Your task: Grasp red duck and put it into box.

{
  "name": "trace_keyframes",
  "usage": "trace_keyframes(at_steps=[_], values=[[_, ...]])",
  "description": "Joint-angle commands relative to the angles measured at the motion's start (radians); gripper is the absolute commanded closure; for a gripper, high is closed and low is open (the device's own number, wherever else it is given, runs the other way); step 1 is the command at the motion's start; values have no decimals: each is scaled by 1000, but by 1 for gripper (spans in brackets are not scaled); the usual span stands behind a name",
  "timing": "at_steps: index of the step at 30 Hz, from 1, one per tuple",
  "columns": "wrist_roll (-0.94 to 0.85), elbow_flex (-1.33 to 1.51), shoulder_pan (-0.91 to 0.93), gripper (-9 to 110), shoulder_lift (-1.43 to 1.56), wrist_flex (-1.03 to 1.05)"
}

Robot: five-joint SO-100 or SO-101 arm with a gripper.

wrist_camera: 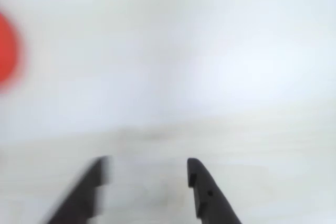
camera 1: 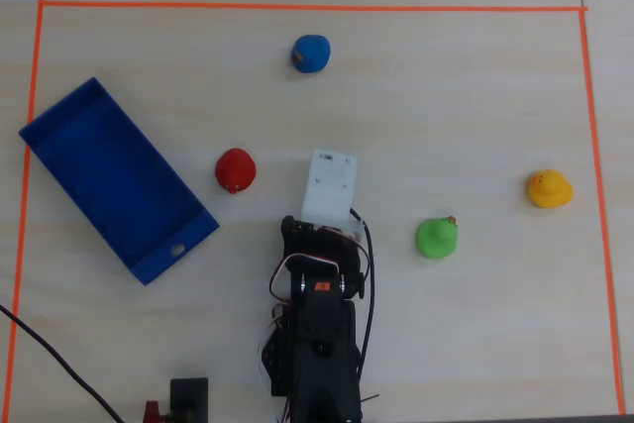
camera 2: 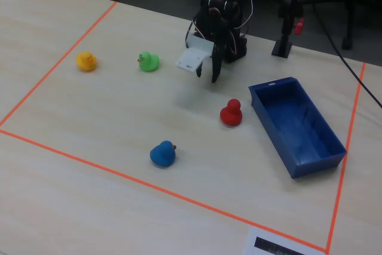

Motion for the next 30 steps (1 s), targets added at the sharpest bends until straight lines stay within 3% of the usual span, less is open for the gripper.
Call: trace_keyframes(at_steps=[1,7,17,30], values=[[64,-238,14,69,-400,-87],[245,-433,-106,74,-644,-176],[416,-756,-316,67,-867,35],[517,-641,-437,67,-1008,-190]])
